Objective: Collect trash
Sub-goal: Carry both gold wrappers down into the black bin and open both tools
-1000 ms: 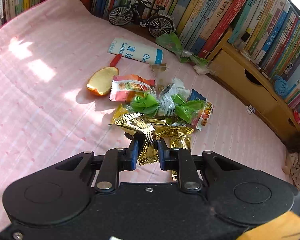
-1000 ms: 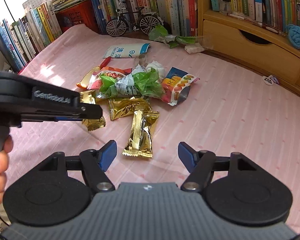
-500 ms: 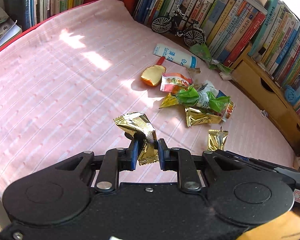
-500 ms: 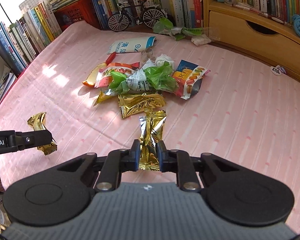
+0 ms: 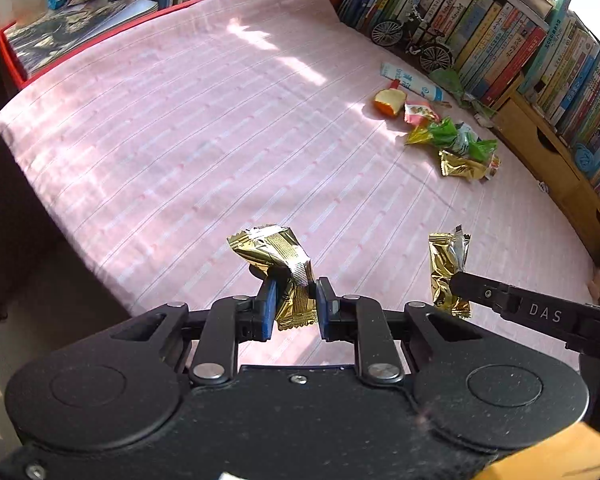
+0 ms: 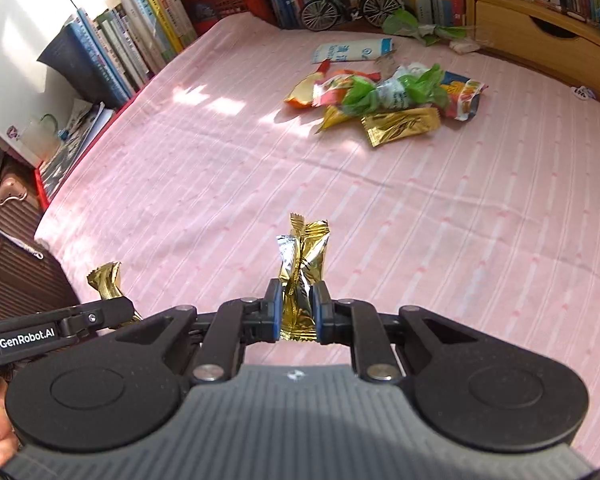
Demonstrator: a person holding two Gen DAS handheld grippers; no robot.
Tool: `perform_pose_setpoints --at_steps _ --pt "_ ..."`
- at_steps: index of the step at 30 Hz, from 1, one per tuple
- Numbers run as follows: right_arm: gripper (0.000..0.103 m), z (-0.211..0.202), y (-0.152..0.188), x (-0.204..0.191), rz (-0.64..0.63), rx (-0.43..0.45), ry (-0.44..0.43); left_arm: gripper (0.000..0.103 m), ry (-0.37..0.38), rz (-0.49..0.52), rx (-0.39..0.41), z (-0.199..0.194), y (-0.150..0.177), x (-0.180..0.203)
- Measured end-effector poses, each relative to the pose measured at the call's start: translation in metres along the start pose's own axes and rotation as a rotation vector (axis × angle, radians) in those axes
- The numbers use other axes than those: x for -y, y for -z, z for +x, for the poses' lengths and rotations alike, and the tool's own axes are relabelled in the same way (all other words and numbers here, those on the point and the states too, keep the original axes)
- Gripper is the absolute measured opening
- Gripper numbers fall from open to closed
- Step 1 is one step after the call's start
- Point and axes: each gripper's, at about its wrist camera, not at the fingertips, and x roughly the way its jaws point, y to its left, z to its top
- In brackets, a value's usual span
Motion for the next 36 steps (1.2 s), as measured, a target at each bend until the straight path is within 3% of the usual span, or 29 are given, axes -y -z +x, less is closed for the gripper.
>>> perform_pose_setpoints --at_steps 8,18,31,34,36 --pt "0.02 0.004 0.063 -0.069 -0.053 -0.132 -0.071 0.019 -0.015 -0.014 -0.116 -0.007 0.055 -0.071" --pt "0.021 0.032 0.118 -0.115 -0.049 -0.242 -0.1 0.02 0.03 -0.056 -0.258 0.015 0.11 -0.127" --pt "0.025 0.068 0.16 -0.142 -0.095 -0.319 -0.033 0.022 0.025 0.022 -0.35 0.042 0.133 -0.149" --pt "0.032 0.068 0.162 -0.144 -0.104 -0.318 -0.022 0.024 0.032 0.033 -0.347 0.041 0.132 -0.148" --pt "0.038 0.069 0.163 -0.145 -0.099 -0.316 -0.019 0.04 0.027 0.042 -0.341 0.041 0.131 -0.149"
